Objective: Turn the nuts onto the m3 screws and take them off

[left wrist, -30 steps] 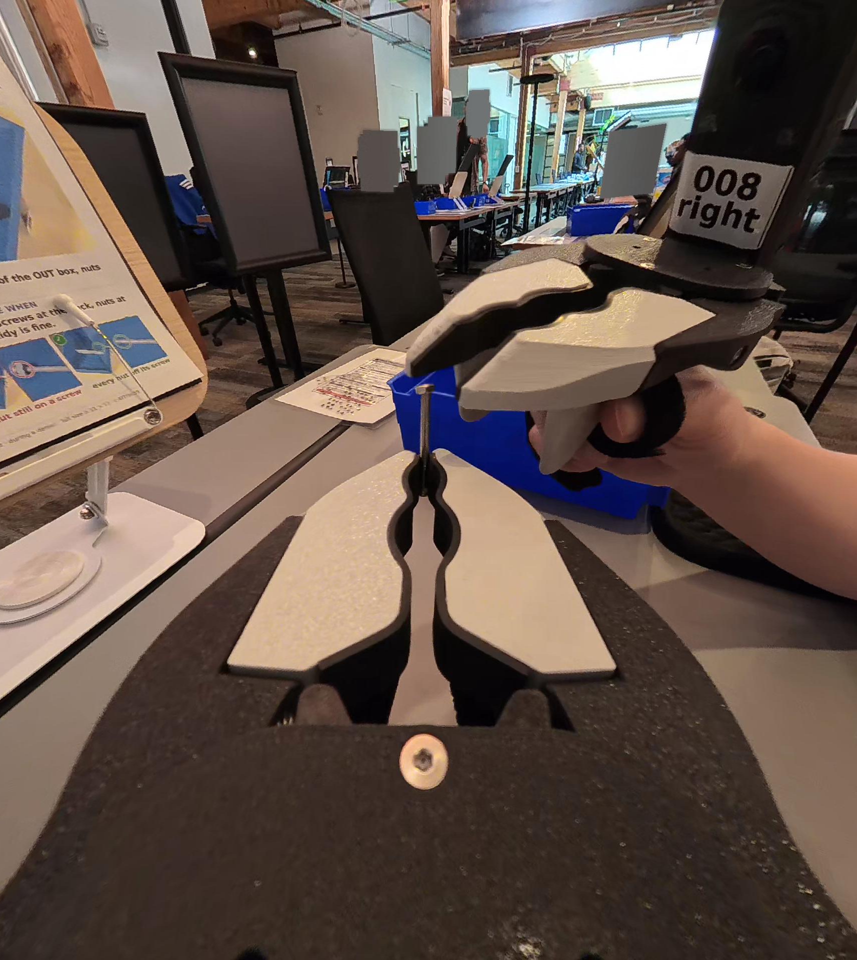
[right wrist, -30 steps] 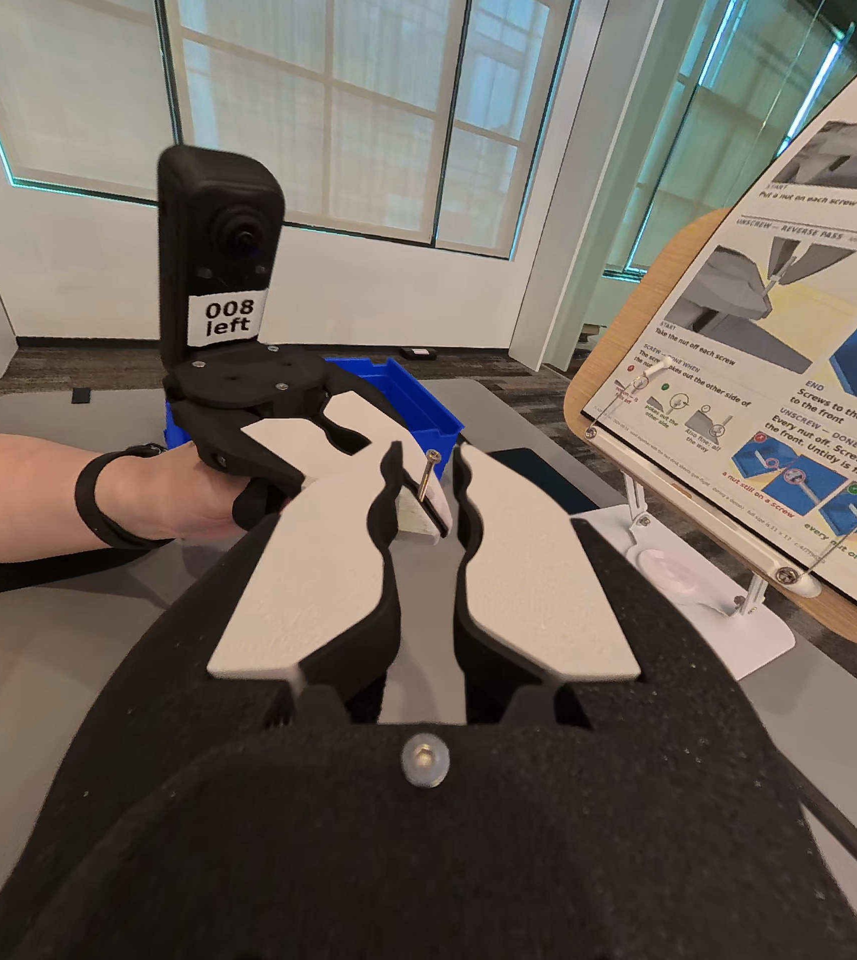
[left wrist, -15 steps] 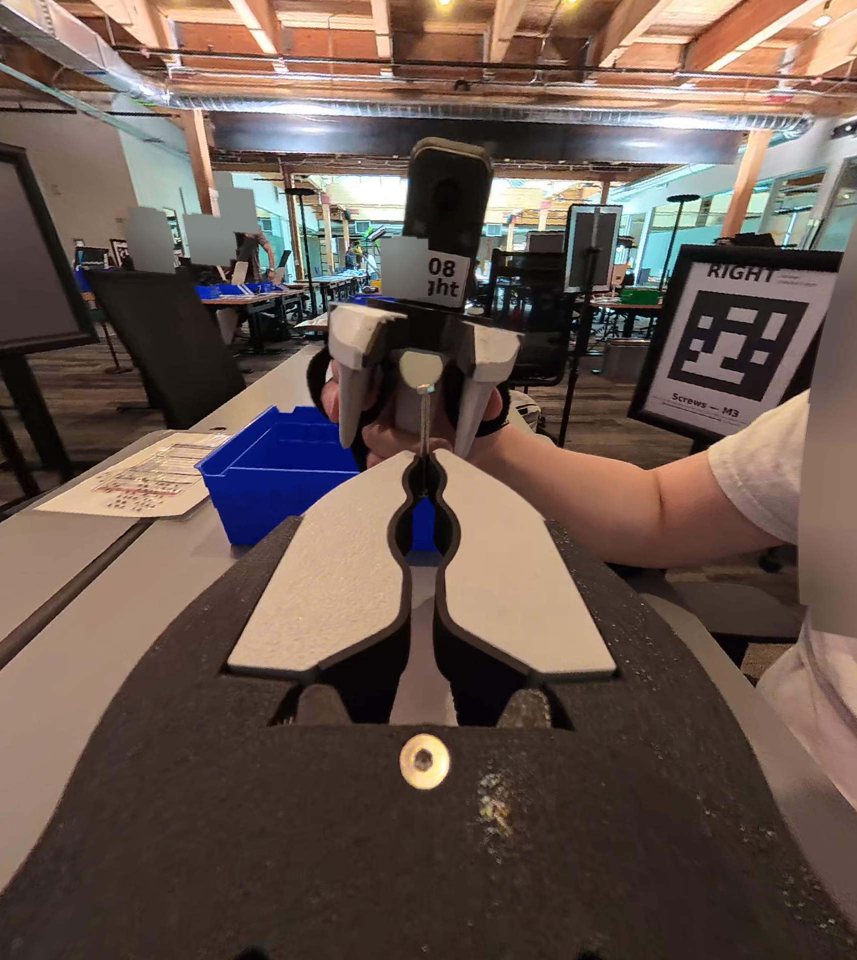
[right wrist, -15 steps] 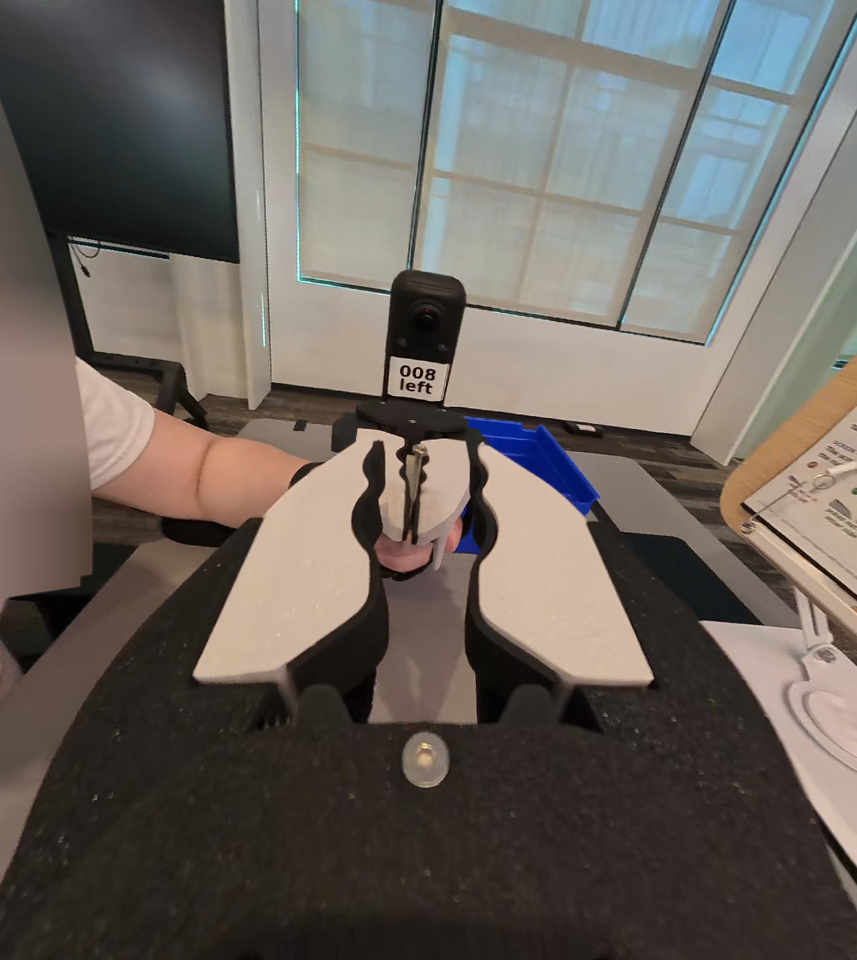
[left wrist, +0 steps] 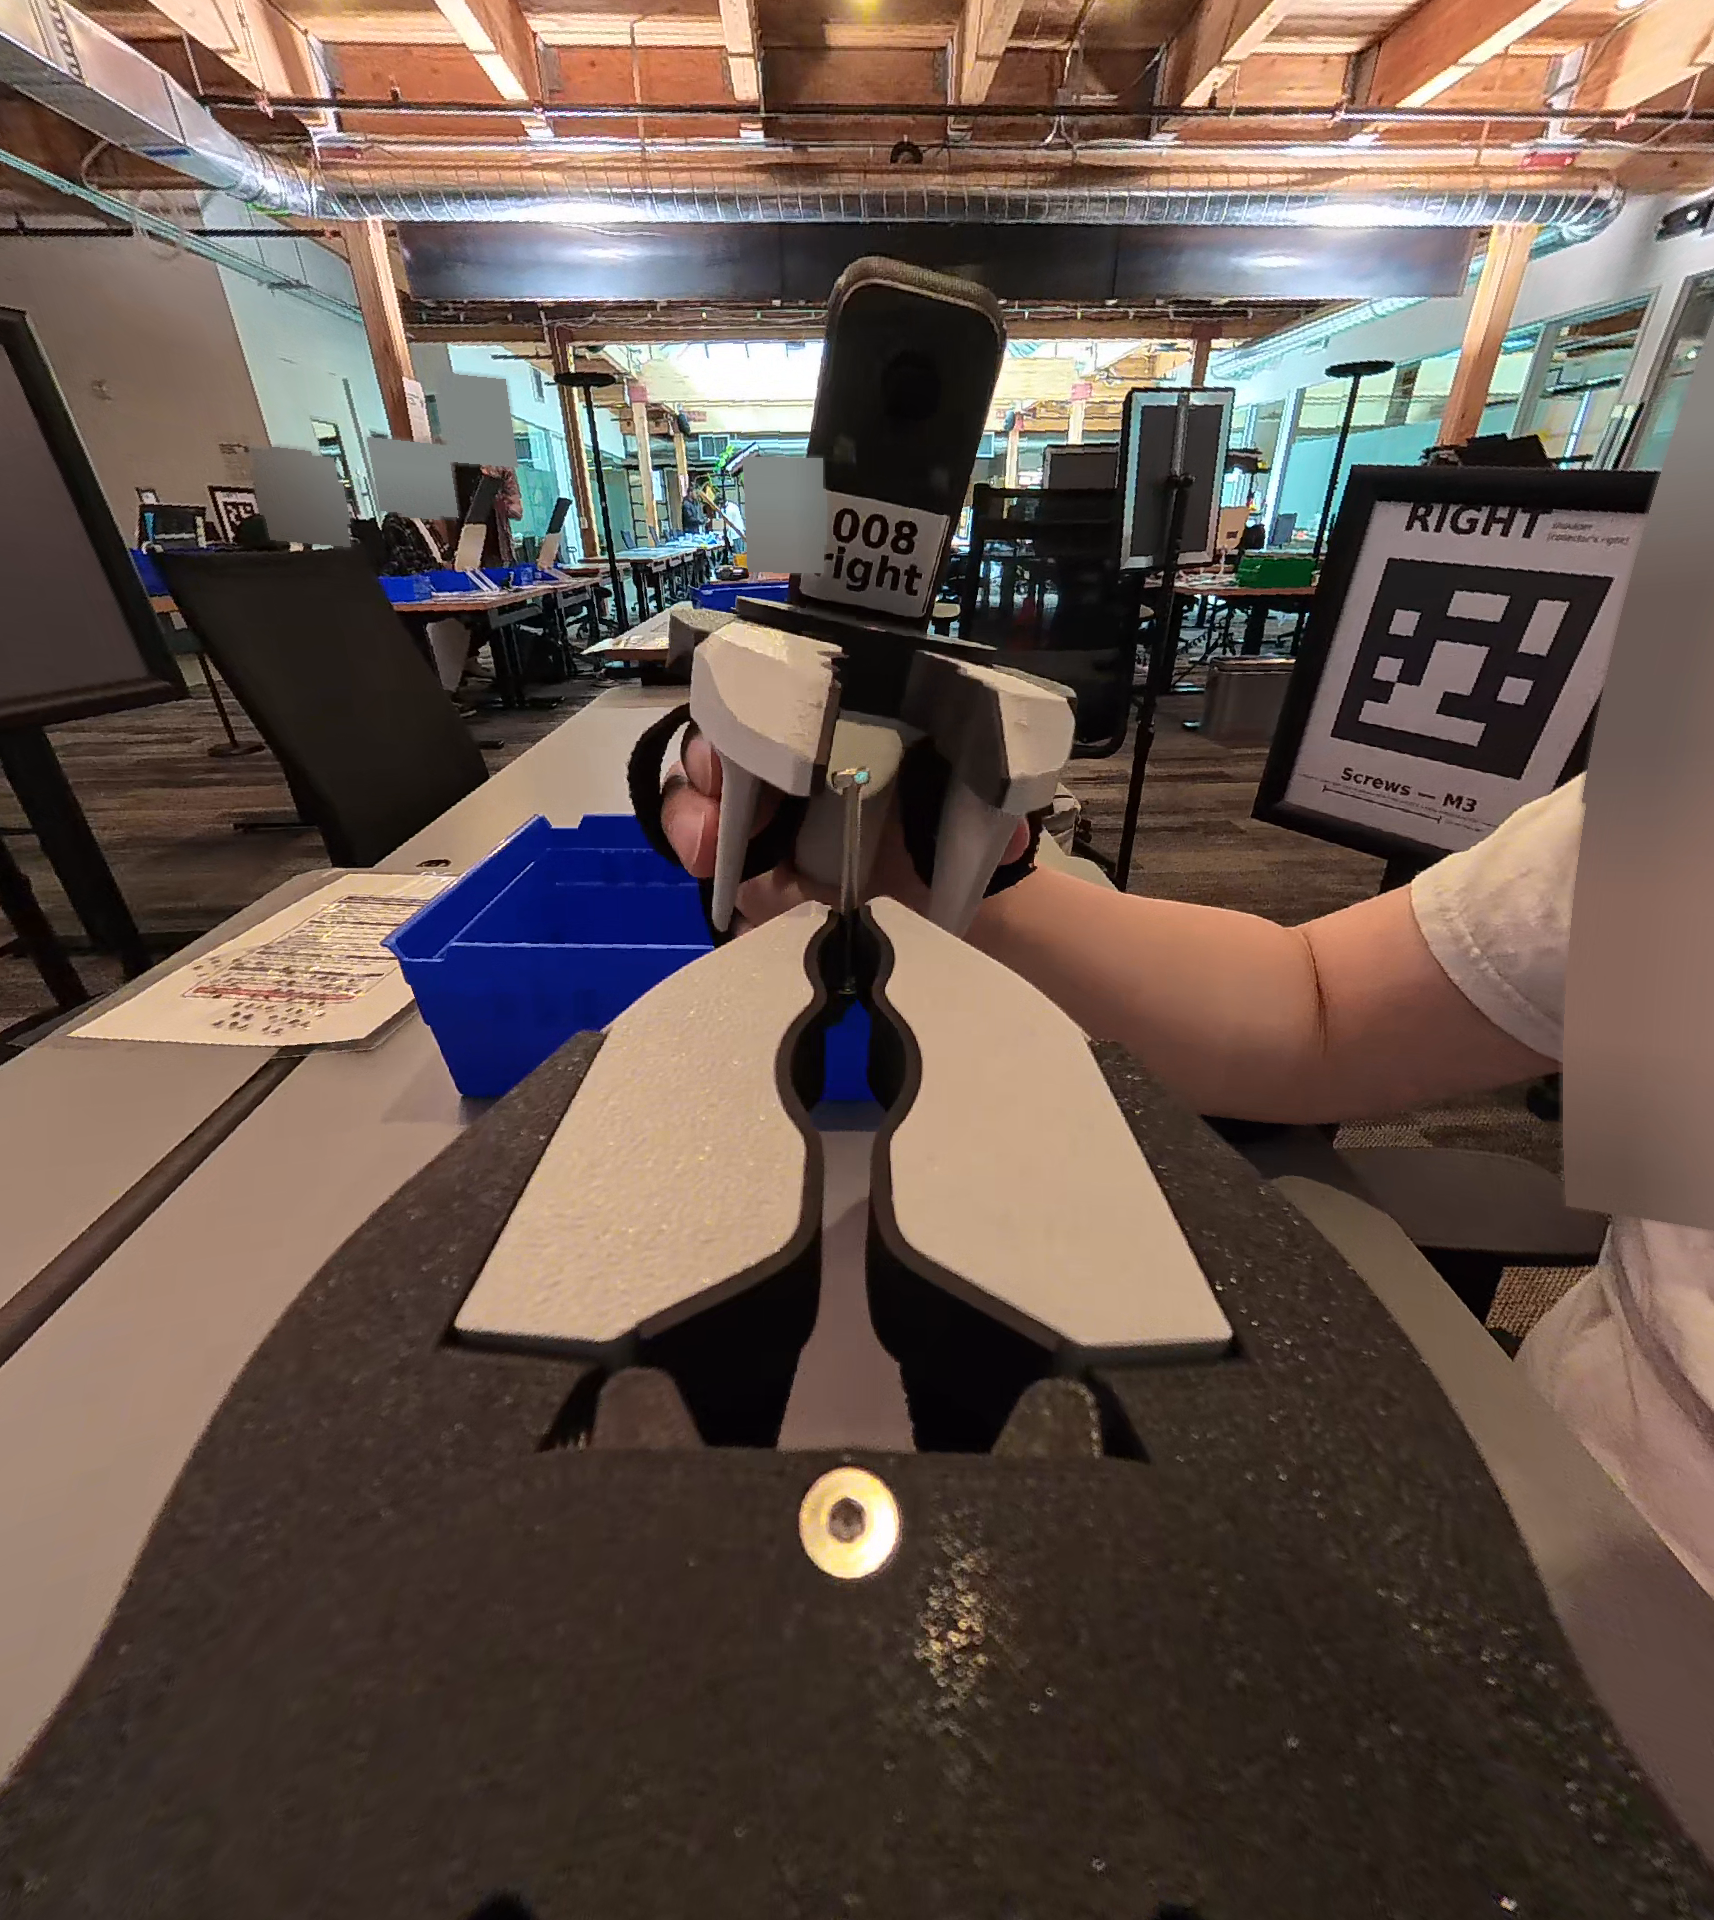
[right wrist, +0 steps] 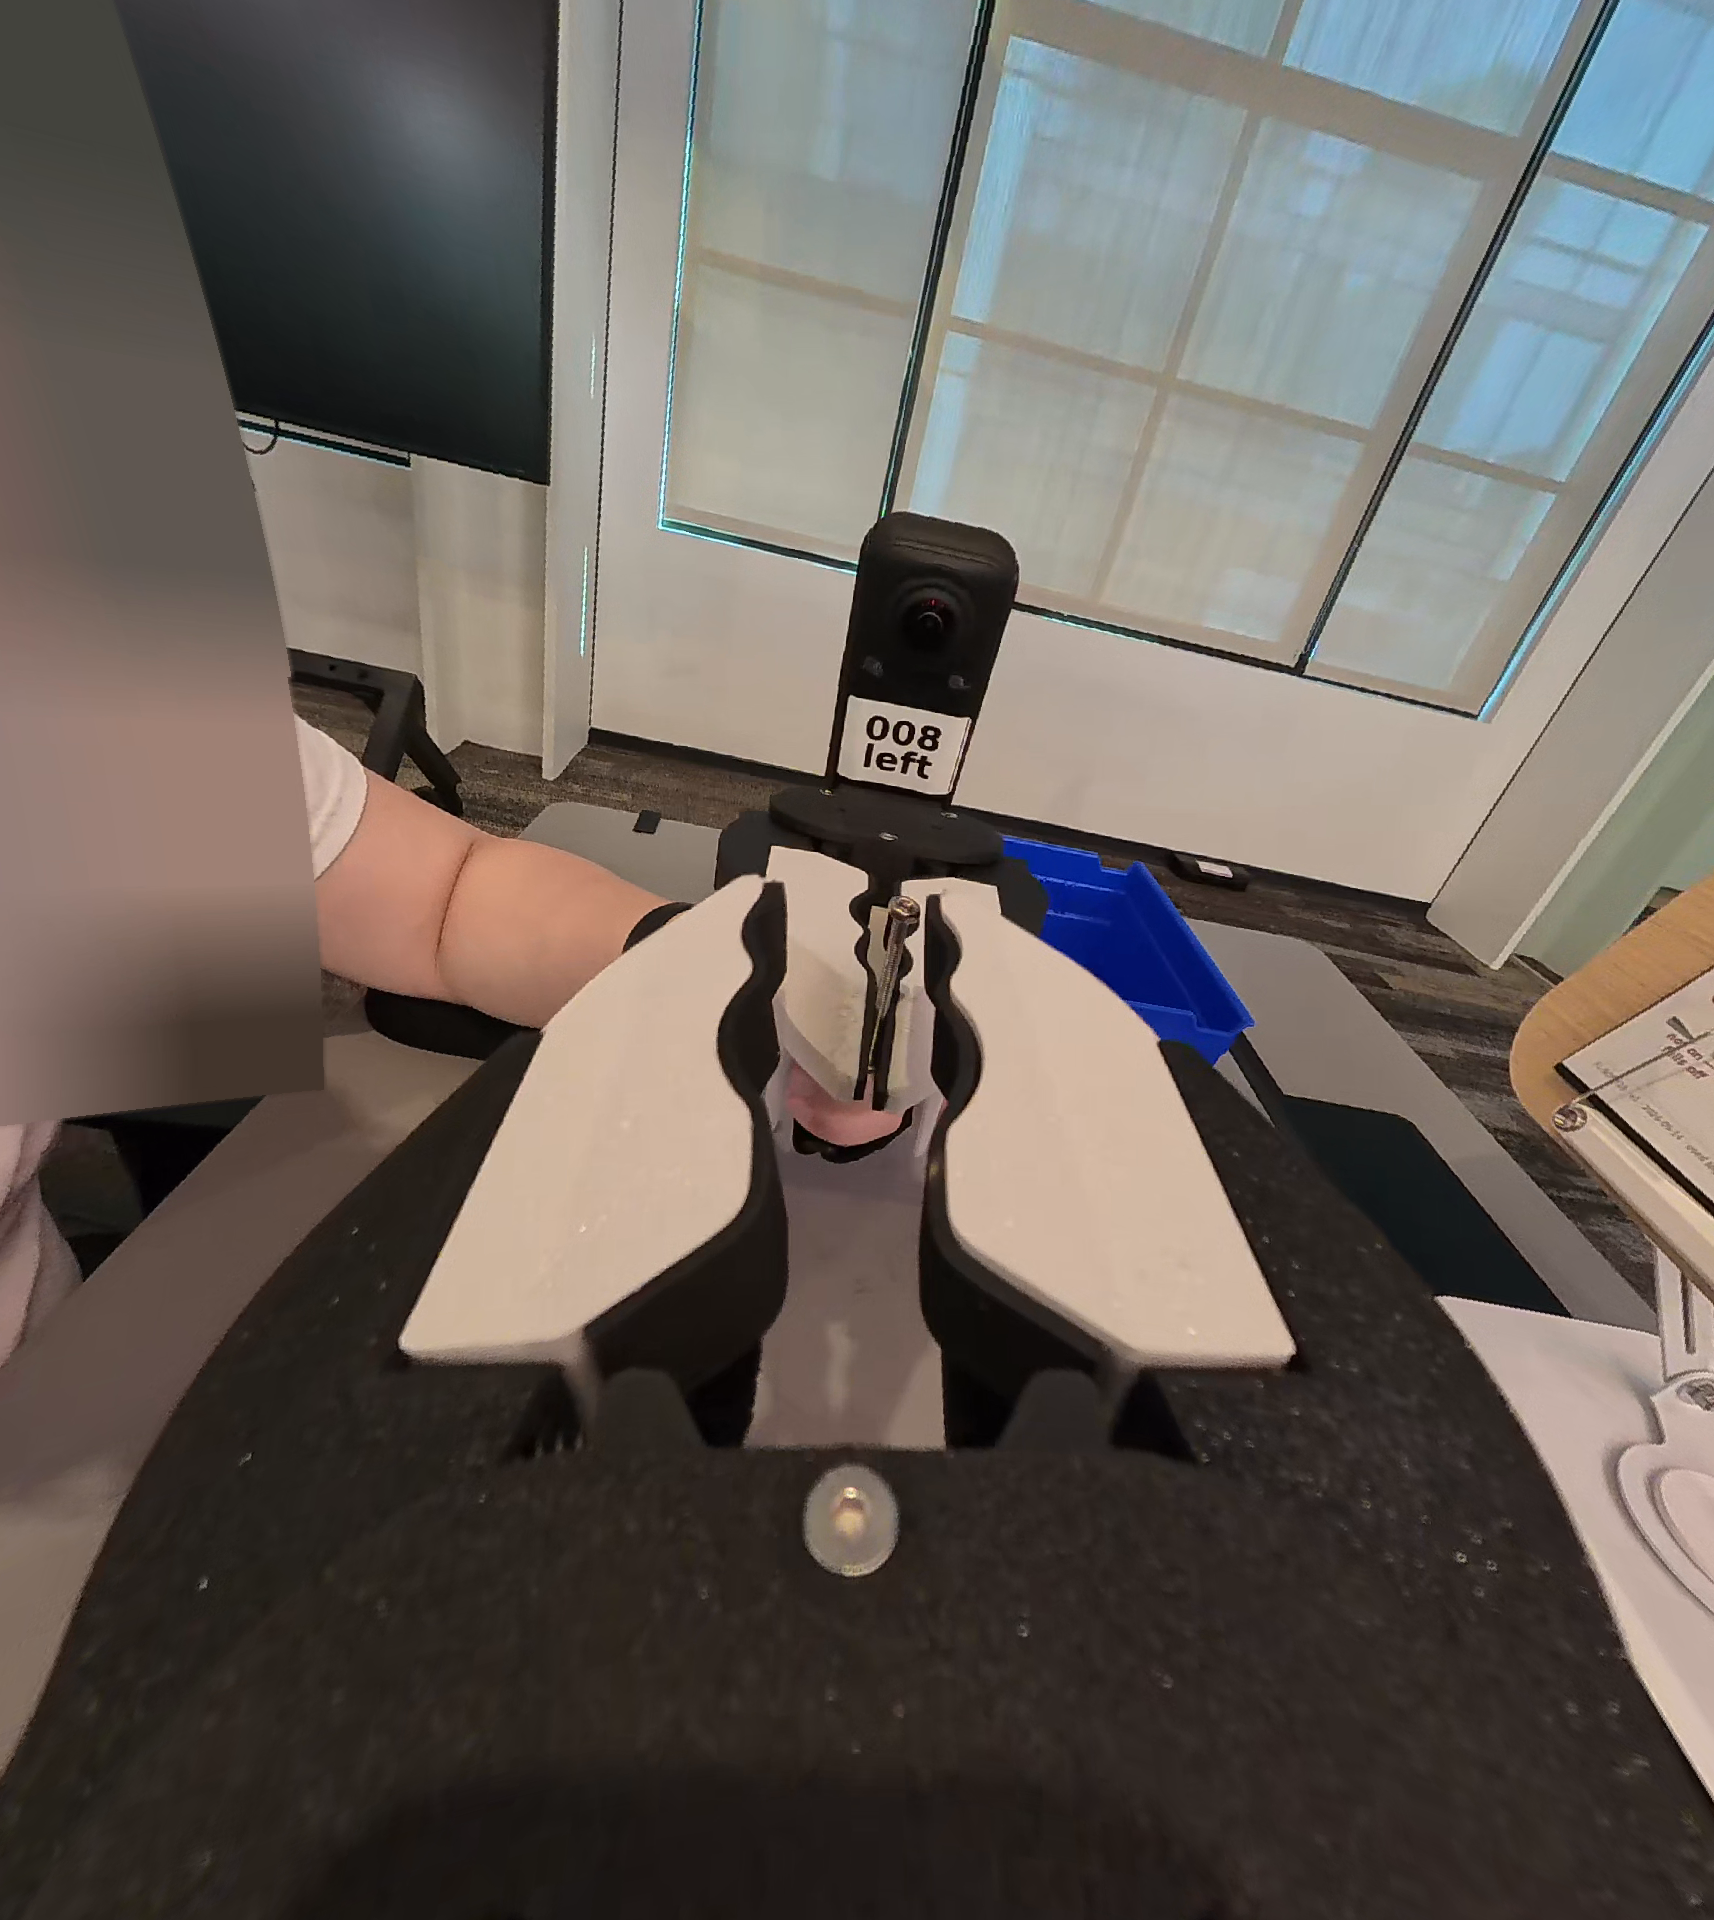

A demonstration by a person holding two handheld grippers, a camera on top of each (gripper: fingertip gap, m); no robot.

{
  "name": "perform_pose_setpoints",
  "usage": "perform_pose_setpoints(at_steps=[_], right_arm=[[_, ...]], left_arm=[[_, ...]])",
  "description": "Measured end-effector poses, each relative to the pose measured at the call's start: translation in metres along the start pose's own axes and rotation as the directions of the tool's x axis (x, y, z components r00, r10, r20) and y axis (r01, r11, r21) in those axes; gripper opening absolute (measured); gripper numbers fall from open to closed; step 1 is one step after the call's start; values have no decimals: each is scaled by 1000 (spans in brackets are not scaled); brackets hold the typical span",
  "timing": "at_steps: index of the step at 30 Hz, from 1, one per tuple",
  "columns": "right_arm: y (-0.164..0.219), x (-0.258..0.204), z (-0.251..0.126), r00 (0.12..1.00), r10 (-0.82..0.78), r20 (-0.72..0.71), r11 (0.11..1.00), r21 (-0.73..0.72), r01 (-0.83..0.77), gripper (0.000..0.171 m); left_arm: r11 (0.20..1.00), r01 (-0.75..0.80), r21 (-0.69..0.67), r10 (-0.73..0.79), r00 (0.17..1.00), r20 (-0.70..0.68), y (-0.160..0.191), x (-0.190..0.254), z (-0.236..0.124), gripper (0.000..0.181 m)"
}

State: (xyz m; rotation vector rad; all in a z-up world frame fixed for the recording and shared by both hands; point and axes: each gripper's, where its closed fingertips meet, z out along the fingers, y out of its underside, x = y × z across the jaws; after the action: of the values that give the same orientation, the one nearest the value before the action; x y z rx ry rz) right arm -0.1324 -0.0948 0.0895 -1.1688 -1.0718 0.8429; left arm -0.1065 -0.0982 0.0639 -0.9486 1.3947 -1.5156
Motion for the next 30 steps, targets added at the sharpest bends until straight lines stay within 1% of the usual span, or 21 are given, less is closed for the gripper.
perform_pose_setpoints(at_steps=[8, 15, 21, 24, 30], right_arm=[[1, 2, -2, 1000, -15, -10, 1000, -9, 15, 23], [1, 8, -5, 999, -15, -47, 1000, -3, 15, 21], [4, 4, -7, 991, -123, -54, 991, -59, 119, 18], [5, 2, -9, 979, -194, -61, 979, -81, 189, 12], [5, 4, -10, 976, -205, -80, 977, -78, 199, 10]], left_arm=[[1000, 1, -5, -1, 1000, 13, 1, -3, -1, 2], [1000, 10, -12, -10, 1000, 4, 3, -1, 1, 1], [1000, 15, -26, -16, 1000, -17, 5, 3, 4, 1], [999, 19, -32, -20, 1000, -24, 6, 4, 5, 1], [999, 19, -42, -20, 999, -27, 8, 5, 7, 2]])
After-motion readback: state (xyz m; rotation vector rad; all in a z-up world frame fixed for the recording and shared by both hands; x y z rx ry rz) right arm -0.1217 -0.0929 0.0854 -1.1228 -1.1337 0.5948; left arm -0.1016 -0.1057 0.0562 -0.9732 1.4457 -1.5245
